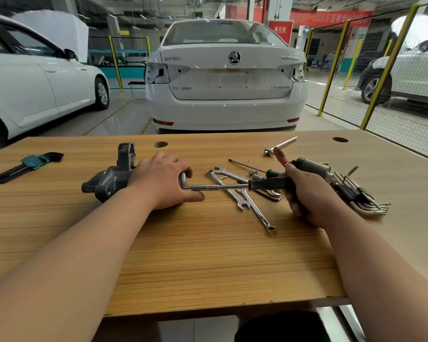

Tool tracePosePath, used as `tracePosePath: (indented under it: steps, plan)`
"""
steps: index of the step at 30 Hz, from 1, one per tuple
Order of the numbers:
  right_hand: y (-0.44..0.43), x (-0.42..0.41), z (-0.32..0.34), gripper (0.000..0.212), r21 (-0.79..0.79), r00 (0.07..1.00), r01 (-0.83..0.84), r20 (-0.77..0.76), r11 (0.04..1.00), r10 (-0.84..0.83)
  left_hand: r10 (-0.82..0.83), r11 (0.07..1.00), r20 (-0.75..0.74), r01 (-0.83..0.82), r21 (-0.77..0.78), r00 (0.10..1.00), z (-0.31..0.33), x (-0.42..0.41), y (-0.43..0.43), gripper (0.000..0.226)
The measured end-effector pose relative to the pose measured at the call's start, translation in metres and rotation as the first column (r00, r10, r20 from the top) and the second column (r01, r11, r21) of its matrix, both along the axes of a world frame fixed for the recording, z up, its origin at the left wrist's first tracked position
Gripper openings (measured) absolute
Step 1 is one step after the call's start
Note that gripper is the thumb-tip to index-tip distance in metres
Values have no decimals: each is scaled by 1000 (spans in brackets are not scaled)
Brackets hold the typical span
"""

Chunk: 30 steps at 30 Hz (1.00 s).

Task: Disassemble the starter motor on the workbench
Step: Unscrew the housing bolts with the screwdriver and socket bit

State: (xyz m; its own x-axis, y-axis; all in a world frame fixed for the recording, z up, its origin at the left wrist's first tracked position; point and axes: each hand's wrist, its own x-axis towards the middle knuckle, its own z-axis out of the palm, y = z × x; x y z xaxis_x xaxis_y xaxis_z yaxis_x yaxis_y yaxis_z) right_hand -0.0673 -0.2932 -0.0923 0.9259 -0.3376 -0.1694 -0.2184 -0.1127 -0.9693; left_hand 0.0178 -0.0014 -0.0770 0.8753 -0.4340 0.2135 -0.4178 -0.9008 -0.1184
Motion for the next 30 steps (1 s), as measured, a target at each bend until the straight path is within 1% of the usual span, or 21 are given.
tracePosePath:
  steps: [1, 2, 5, 6, 8, 10, 11, 12, 14, 16, 17, 18, 19, 21, 23, 25, 30]
  plan:
    - [-2, -1, -1, 32, -11, 999, -33, 25, 999, 33, -1, 1000, -3, 1, -3, 1000, 0, 0, 1, 84]
    - [-4, -2, -1, 28, 10, 996, -68, 60, 998, 68, -5, 1000, -4, 5, -7, 1000, 0, -1, 2, 88]
    - [-6, -4, -1, 18, 148, 980, -164, 136, 975, 145, -5, 1000, -14, 5, -10, 1000, 1, -2, 2, 91]
    - [-7, -4, -1, 19, 190, 975, -188, 151, 964, 160, 1, 1000, -21, -1, -15, 1000, 2, -2, 1, 91]
    - [-8, -4, -2, 31, 245, 968, -221, 174, 944, 181, 9, 1000, -28, -10, -26, 1000, 2, -1, 1, 89]
    - [-8, -3, -2, 46, 254, 969, -214, 179, 943, 172, 5, 999, -24, -6, -32, 1000, 1, 1, 1, 87]
    - [-8, -4, -3, 49, 262, 969, -209, 182, 942, 164, 1, 1000, -22, -2, -30, 1000, 0, 2, 0, 85]
    - [-7, -3, -3, 47, 285, 970, -207, 185, 936, 158, 0, 1000, -23, 0, -27, 1000, 1, 3, 0, 84]
    - [-5, -3, -3, 36, 319, 971, -206, 181, 925, 154, 7, 1000, -35, -8, -24, 999, 2, 3, 0, 83]
    - [-2, -2, -5, 18, 243, 979, -165, 156, 956, 129, 6, 1000, -42, -7, -22, 999, 3, 3, 0, 83]
    - [1, -1, -6, 10, 166, 985, -126, 142, 978, 103, 4, 1000, -44, -5, -21, 999, 3, 3, 0, 84]
    - [3, 0, -7, 9, 65, 989, -82, 130, 995, 73, 1, 1000, -43, -2, -23, 999, 3, 3, 1, 85]
    - [5, 0, -7, 14, -51, 992, -42, 118, 998, 48, 0, 1000, -43, -1, -27, 999, 3, 2, 1, 87]
    - [6, -1, -6, 25, -250, 995, 16, 98, 968, 9, 0, 999, -45, -2, -38, 999, 3, 1, 2, 89]
    - [5, -2, -4, 32, -368, 995, 40, 96, 929, -5, -2, 999, -53, 0, -46, 999, 4, 0, 2, 88]
    - [4, -3, -2, 35, -416, 996, 22, 86, 909, 16, -5, 999, -56, 2, -51, 998, 4, -1, 2, 86]
    - [2, -2, -1, 35, -414, 998, -2, 49, 910, 24, -15, 998, -53, 12, -61, 998, 4, -3, 2, 81]
